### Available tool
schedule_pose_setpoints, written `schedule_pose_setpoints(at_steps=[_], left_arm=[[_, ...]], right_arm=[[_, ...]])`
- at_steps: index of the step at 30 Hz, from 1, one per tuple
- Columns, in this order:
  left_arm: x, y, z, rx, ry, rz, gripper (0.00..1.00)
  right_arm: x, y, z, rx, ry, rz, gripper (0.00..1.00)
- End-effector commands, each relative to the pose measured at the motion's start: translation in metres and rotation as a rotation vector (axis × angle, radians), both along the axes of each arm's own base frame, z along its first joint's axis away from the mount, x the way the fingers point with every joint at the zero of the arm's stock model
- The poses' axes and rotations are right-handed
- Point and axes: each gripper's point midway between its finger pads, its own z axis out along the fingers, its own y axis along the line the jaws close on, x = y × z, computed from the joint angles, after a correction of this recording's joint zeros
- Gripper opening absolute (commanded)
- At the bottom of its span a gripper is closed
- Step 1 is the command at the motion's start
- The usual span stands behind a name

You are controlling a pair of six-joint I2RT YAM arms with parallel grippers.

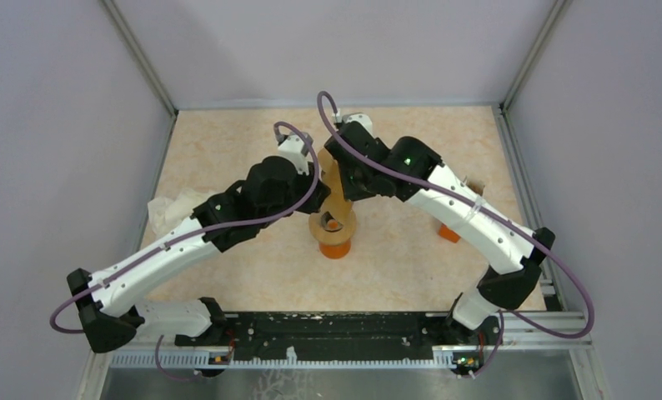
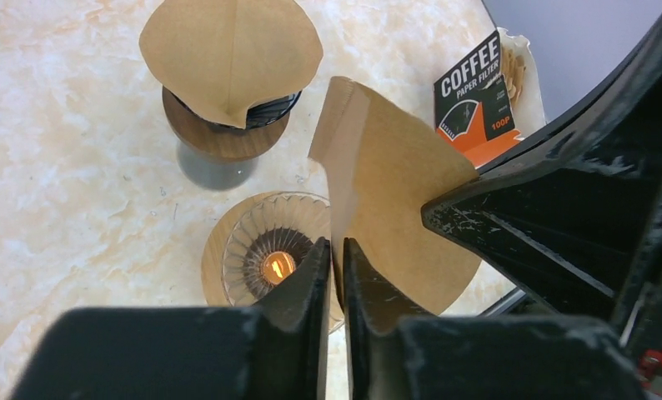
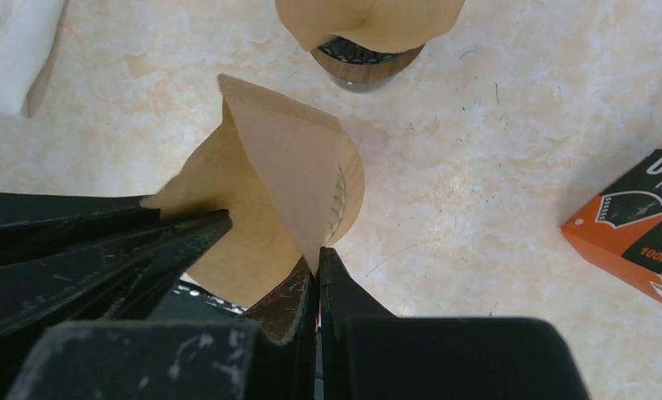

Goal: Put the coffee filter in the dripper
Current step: Place the coffee filter in the coffee dripper.

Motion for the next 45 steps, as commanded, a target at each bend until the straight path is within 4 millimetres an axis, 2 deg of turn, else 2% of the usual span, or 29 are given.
schedule_pose_setpoints(at_steps=[1,4,7,17,20,26,33,45], left_arm=[[-0.004,0.009,0.015,0.025,-0.008,0.011,0.12],[-0.006,0.012,0.011,0.058,0.015,0.013,0.03],[-0.008,0.018,0.005,0.104,0.04,0.02,0.0],[-0.012,0.029,-0.001,0.179,0.078,0.032,0.0],[-0.014,0.036,-0.009,0.216,0.098,0.041,0.0],[-0.015,0.039,-0.013,0.235,0.104,0.04,0.0],[-0.015,0.038,-0.011,0.243,0.099,0.023,0.0],[-0.009,0.032,-0.04,0.29,0.18,-0.041,0.0]], right_arm=[[-0.006,-0.002,0.011,0.031,-0.038,0.021,0.0],[-0.006,-0.002,0.01,0.033,-0.036,0.028,0.0],[-0.007,0.0,0.011,0.041,-0.038,0.039,0.03],[-0.009,-0.004,0.009,0.02,-0.039,0.062,0.03],[-0.01,-0.005,0.009,0.022,-0.038,0.07,0.03],[-0.009,-0.009,-0.003,0.025,-0.006,0.074,0.02],[-0.003,-0.003,-0.01,0.063,0.013,0.099,0.02],[0.003,-0.008,-0.032,0.03,0.063,0.102,0.02]])
